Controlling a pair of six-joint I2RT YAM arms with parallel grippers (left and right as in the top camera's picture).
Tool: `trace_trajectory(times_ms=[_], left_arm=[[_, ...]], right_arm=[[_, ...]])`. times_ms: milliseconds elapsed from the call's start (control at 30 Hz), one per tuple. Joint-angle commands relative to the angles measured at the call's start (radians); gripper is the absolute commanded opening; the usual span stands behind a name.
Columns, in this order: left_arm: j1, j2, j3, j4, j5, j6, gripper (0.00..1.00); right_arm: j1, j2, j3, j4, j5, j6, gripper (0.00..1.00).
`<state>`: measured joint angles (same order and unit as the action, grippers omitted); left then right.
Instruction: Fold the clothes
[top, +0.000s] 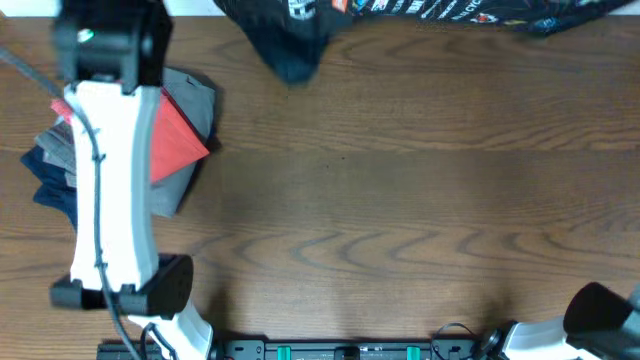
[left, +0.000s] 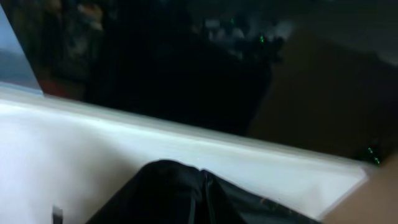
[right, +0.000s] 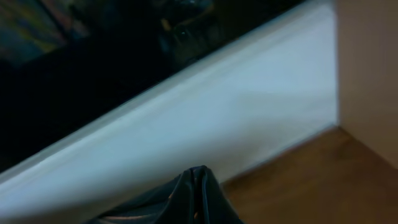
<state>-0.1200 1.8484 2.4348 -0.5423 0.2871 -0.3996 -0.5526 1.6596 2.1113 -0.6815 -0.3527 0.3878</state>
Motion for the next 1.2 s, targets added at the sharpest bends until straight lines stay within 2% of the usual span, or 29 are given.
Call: trace_trajectory(times_ms=[0, 133, 200, 333, 600, 767, 1000, 1167], left_arm=[[0.024, 0.022, 0.002, -0.189, 0.074, -0.005, 0.06], [0.023, 0.031, -0.029, -0.569, 0.071, 0.033, 0.06], [0.022, 0.038, -0.074, -0.706, 0.072, 0.042, 0.06], [0.005, 0.043, -0.23, -0.869, 0.072, 0.097, 0.06], [-0.081, 0.042, -0.653, -0.928, 0.072, 0.137, 0.06], [-0.129, 0.031, -0.883, -0.93, 0.072, 0.137, 0.06], [-0.141, -0.073, -1.091, -0.906, 0.072, 0.132, 0.06], [-0.139, -0.179, -1.128, -0.846, 0.071, 0.129, 0.06]], right_arm=[[-0.036, 0.026, -0.01, -0.119, 0.163, -0.035, 0.01], [-0.034, 0.044, -0.042, -0.317, 0.283, -0.123, 0.01], [-0.034, 0.055, -0.071, -0.418, 0.342, -0.143, 0.01], [-0.037, 0.061, -0.202, -0.543, 0.47, -0.134, 0.01], [-0.045, 0.061, -0.541, -0.564, 0.482, -0.133, 0.01], [-0.073, 0.061, -0.726, -0.56, 0.515, -0.067, 0.01], [-0.143, 0.048, -0.843, -0.56, 0.515, -0.02, 0.01], [-0.151, 0.034, -0.851, -0.538, 0.482, -0.019, 0.01]])
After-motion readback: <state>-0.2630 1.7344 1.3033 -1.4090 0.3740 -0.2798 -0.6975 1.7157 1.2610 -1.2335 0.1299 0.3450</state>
